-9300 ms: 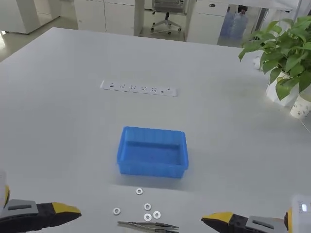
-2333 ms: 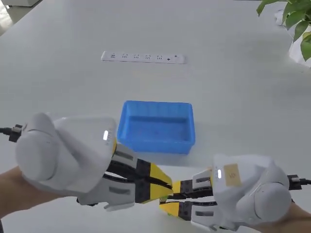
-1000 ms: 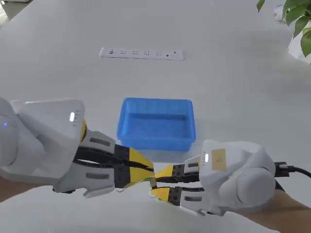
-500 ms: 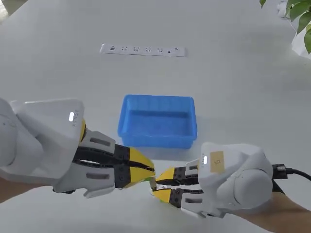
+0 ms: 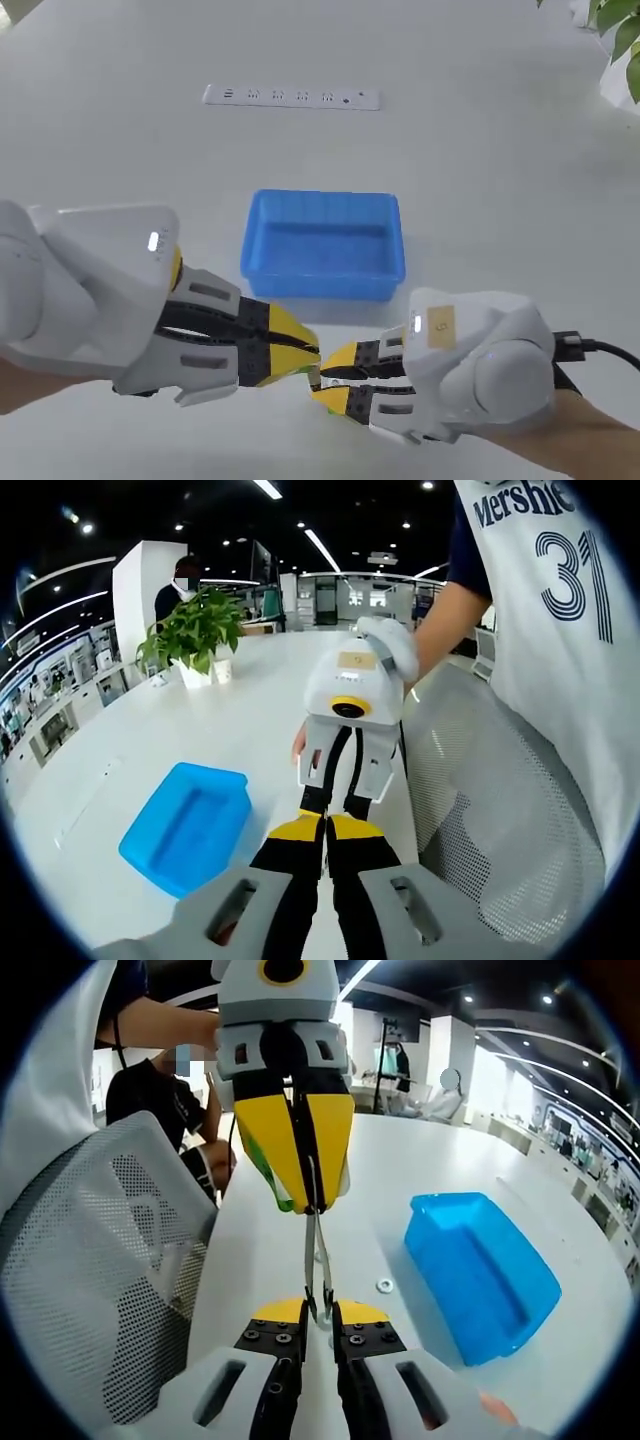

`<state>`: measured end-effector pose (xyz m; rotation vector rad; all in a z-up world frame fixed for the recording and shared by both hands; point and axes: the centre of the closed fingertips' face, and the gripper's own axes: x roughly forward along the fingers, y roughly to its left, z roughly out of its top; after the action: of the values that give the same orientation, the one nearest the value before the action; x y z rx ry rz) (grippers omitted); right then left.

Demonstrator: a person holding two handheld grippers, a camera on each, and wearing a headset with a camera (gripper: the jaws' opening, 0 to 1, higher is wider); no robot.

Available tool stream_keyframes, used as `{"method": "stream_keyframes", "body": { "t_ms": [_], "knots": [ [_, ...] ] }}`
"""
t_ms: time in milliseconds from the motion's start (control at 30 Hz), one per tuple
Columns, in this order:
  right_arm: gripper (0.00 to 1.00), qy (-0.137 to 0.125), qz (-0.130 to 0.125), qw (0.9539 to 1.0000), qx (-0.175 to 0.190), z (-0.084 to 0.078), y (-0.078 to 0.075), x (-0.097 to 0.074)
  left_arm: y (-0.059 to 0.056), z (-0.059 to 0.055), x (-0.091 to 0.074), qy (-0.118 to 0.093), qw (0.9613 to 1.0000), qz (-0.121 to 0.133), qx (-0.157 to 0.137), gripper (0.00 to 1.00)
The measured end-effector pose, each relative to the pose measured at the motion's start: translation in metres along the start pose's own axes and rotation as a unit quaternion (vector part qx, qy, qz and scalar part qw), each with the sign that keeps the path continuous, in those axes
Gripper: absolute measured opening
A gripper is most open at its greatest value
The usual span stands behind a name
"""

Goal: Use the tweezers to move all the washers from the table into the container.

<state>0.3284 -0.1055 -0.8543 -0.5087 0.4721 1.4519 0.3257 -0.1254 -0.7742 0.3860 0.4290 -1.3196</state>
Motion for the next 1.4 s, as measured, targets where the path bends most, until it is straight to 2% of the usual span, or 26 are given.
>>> {"method": "stream_keyframes", "body": {
  "t_ms": [400,733,833,1400],
  "knots": [
    [0.11,0.004,0.005,1.0,0.005,-0.0026,0.0018,0.0037,0.0,-0.0067,0.0027,0.005,1.0,-0.004,-0.006,0.05],
    [0.11,0.002,0.009,0.9998,0.017,-0.0023,0.0017,0.0032,-0.0005,-0.0059,0.0032,0.001,0.9999,-0.008,-0.013,0.05],
    [0.12,-0.009,0.017,0.9996,0.022,0.0013,0.0029,0.0034,-0.0007,-0.0059,0.003,-0.001,0.9999,-0.007,-0.014,0.05],
    [0.11,0.005,0.039,0.9992,0.0,-0.0003,0.0048,0.0078,0.0,-0.0059,0.0034,0.0,0.9999,-0.009,-0.015,0.05]
  ]
}}
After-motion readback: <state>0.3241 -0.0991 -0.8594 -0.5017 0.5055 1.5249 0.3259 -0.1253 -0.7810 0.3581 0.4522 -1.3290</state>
